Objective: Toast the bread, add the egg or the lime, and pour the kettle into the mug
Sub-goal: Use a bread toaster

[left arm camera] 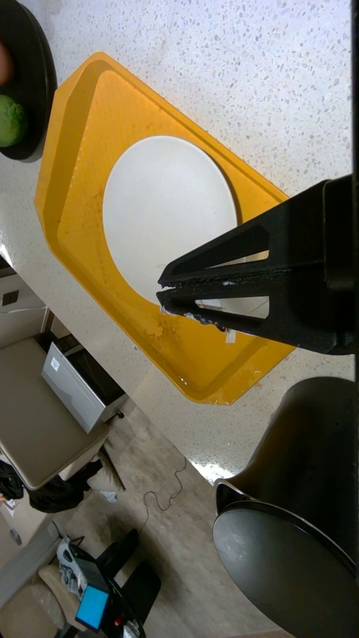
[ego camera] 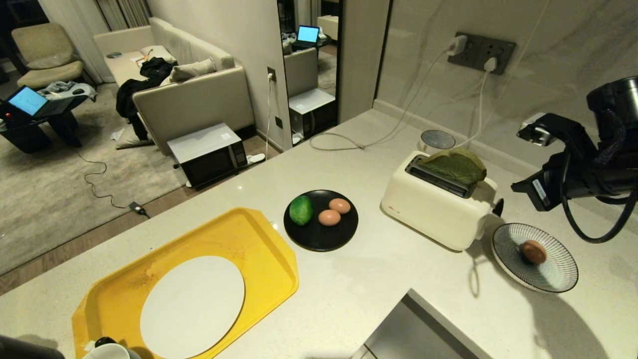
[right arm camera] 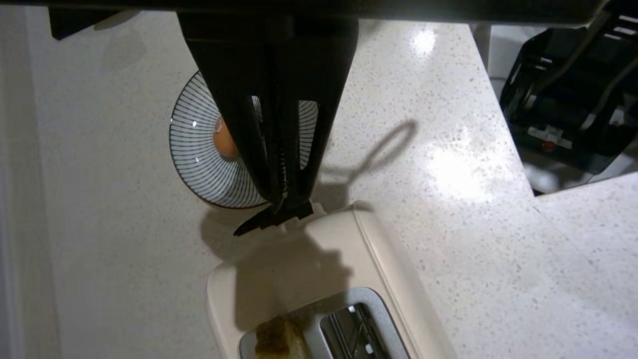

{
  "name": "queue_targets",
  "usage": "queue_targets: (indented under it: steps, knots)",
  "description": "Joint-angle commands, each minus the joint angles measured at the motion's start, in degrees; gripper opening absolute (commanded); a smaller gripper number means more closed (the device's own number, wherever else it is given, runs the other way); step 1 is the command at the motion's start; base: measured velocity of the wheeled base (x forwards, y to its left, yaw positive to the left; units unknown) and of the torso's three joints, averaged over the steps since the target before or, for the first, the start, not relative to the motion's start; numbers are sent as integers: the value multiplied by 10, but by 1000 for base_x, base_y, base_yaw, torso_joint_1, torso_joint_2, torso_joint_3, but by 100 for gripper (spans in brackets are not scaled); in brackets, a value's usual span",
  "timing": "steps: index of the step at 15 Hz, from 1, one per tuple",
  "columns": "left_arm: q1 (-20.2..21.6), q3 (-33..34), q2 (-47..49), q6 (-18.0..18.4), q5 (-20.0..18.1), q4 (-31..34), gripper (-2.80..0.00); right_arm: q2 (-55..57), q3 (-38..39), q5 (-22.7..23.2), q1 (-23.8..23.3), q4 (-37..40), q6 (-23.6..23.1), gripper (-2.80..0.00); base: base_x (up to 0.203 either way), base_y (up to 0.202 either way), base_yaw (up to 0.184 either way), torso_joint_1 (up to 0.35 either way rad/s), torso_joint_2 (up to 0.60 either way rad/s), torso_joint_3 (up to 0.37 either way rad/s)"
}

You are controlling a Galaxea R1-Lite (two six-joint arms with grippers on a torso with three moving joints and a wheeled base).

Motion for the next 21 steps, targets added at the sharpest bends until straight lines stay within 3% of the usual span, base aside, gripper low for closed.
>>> queue_targets:
  steps: [1,12,21]
  knots:
    - [0,0,0,1,0,0,-280,34,-12,1,0,-2,-2,-280,0,0,0,0,0,0]
    - [0,0,0,1,0,0,-280,134,-119,0,-2,-2,-2,-280,0,0,0,0,0,0]
    - [0,0,0,1,0,0,-280,146,-164,3,1,-2,-2,-280,0,0,0,0,0,0]
